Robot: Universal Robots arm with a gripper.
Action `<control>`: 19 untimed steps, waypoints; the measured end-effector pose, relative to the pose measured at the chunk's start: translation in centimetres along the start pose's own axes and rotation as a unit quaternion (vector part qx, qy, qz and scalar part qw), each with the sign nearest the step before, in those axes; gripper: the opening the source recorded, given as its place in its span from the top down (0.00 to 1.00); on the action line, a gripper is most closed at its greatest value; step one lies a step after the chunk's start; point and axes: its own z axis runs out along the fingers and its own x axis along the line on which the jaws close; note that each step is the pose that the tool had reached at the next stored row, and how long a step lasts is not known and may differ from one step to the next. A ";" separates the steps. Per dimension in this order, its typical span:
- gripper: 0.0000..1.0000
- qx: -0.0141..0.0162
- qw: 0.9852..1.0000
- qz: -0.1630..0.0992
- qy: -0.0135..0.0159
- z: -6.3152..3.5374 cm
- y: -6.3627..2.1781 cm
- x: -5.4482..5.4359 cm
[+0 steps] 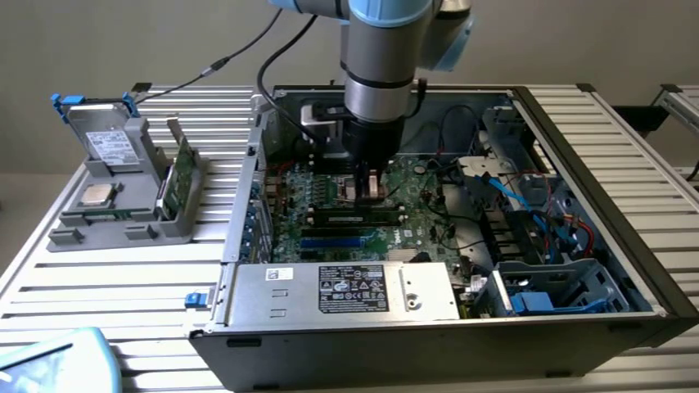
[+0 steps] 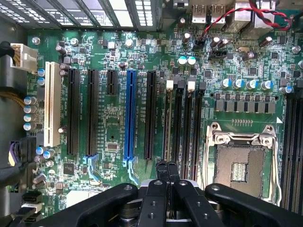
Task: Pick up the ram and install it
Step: 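Press down the ram until it locks into place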
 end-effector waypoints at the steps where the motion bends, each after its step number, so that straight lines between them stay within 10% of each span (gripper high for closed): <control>1: 0.89 0.000 1.000 0.000 0.000 0.10 0.01 0.0; 19: 0.89 0.000 1.000 0.000 0.000 -0.65 0.16 0.0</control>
